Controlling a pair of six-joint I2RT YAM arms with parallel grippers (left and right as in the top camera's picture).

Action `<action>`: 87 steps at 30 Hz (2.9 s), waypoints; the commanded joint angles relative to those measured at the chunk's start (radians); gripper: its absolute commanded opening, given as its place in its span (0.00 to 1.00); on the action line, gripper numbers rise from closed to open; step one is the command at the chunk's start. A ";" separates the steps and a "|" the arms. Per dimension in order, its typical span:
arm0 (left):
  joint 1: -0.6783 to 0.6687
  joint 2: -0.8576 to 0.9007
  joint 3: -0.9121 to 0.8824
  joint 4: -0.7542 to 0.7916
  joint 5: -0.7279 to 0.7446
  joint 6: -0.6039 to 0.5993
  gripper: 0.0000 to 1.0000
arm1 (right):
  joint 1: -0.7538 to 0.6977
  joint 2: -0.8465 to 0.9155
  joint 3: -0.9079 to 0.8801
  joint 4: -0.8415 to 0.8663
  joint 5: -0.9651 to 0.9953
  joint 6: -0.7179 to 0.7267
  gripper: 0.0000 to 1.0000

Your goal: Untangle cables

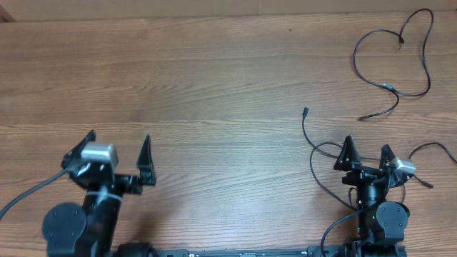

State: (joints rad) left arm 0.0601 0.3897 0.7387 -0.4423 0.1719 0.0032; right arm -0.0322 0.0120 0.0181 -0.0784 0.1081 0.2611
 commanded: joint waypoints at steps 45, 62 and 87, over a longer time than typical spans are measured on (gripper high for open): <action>0.038 -0.385 -0.734 0.369 -0.231 0.031 1.00 | -0.003 -0.009 -0.010 0.005 -0.001 -0.004 1.00; 0.038 -0.385 -0.734 0.369 -0.231 0.031 1.00 | -0.003 -0.009 -0.010 0.005 -0.001 -0.004 1.00; 0.038 -0.385 -0.734 0.369 -0.231 0.031 1.00 | -0.003 -0.009 -0.010 0.005 -0.001 -0.004 1.00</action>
State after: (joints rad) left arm 0.0925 0.0166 0.0097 -0.0757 -0.0425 0.0109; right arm -0.0322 0.0120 0.0181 -0.0784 0.1081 0.2611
